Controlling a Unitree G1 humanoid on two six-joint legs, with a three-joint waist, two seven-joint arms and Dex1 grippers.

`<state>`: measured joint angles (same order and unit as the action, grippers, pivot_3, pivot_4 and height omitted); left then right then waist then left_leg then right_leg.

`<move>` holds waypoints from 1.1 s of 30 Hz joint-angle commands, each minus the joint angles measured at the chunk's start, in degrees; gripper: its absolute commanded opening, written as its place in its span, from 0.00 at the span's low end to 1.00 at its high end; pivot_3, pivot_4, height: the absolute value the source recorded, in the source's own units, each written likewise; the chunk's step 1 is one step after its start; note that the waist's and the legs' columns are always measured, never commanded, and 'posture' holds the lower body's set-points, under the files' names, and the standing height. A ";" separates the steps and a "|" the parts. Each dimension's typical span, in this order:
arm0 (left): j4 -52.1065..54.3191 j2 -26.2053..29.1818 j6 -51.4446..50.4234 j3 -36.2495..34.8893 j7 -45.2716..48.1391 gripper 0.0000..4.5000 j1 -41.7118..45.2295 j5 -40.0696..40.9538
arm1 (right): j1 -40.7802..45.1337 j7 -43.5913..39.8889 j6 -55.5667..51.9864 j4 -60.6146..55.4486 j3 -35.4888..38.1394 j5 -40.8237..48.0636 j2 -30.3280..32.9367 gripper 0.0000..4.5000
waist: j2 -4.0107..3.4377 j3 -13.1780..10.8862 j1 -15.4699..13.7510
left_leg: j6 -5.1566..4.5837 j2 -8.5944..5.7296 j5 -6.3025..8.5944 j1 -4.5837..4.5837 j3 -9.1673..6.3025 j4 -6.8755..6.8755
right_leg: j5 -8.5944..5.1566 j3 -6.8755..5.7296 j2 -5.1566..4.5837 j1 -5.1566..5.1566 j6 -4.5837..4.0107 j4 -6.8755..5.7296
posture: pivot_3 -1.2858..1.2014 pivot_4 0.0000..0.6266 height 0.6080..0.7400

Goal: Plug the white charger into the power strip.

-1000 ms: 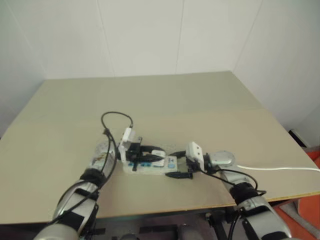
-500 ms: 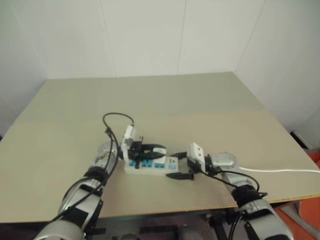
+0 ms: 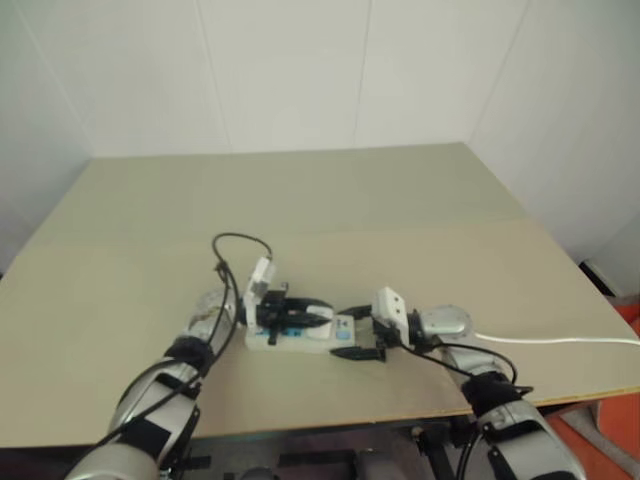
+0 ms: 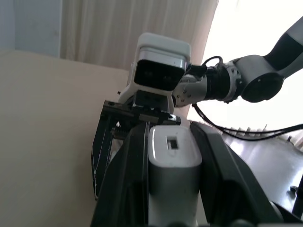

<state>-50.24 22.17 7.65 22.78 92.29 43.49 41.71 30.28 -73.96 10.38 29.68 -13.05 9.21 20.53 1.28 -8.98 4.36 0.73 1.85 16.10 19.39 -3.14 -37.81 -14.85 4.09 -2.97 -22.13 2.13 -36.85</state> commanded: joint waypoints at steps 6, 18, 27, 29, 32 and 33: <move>-2.57 0.01 4.60 4.16 0.21 0.23 -0.21 -3.33 | -2.12 -0.42 -1.54 0.29 -3.51 -2.67 -0.60 0.76 | 0.00 0.00 -0.12 | 0.00 0.00 0.00 -0.01 0.00 0.00 | 0.00 0.00 0.00 0.01 0.00 0.00 | 0.52 0.24 1.00; -5.22 -1.59 10.29 1.03 0.21 0.23 -3.05 -5.86 | -2.61 0.01 -1.56 -0.15 -3.35 -2.42 -0.16 0.76 | -0.03 0.07 -0.48 | 0.00 -0.02 0.00 -0.07 -0.01 0.00 | -0.09 -0.02 -0.02 0.13 0.16 0.03 | 0.52 0.24 1.00; -7.11 -2.19 10.39 -1.13 0.21 0.23 -5.04 -8.65 | -2.24 0.19 -0.82 0.46 -3.29 -2.61 -0.49 0.76 | -0.24 0.49 -0.42 | -0.07 -0.02 0.04 -0.07 -0.01 0.00 | -0.12 -0.02 -0.01 0.13 0.20 0.06 | 0.52 0.24 1.00; -7.53 -2.50 10.49 -2.24 0.21 0.23 -5.50 -9.07 | -2.13 0.26 -0.66 0.56 -3.20 -2.64 -0.55 0.76 | -0.31 0.67 -0.40 | -0.07 -0.02 0.04 -0.07 -0.01 0.00 | -0.12 -0.01 -0.01 0.13 0.21 0.06 | 0.52 0.24 1.00; -7.28 -2.24 10.83 -2.36 0.21 0.23 -6.67 -9.98 | -2.19 0.29 -0.47 0.62 -3.02 -2.71 -0.62 0.76 | -0.41 0.86 -0.36 | -0.07 -0.02 0.04 -0.08 -0.01 0.01 | -0.15 -0.01 -0.01 0.14 0.24 0.06 | 0.52 0.24 1.00; -7.22 -2.22 10.89 -2.42 0.21 0.23 -6.86 -10.26 | -2.22 0.28 -0.42 0.62 -2.98 -2.73 -0.63 0.76 | -0.40 0.89 -0.35 | -0.07 -0.01 0.04 -0.08 -0.01 0.02 | -0.15 -0.01 0.00 0.15 0.24 0.06 | 0.52 0.24 1.00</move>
<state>-52.86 19.25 18.85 18.43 92.38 40.14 36.43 29.56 -72.56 9.90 29.71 -12.99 8.40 20.49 0.88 -8.09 4.02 0.66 1.84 16.14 19.31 -3.15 -37.78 -15.01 4.09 -2.96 -21.95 2.37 -36.79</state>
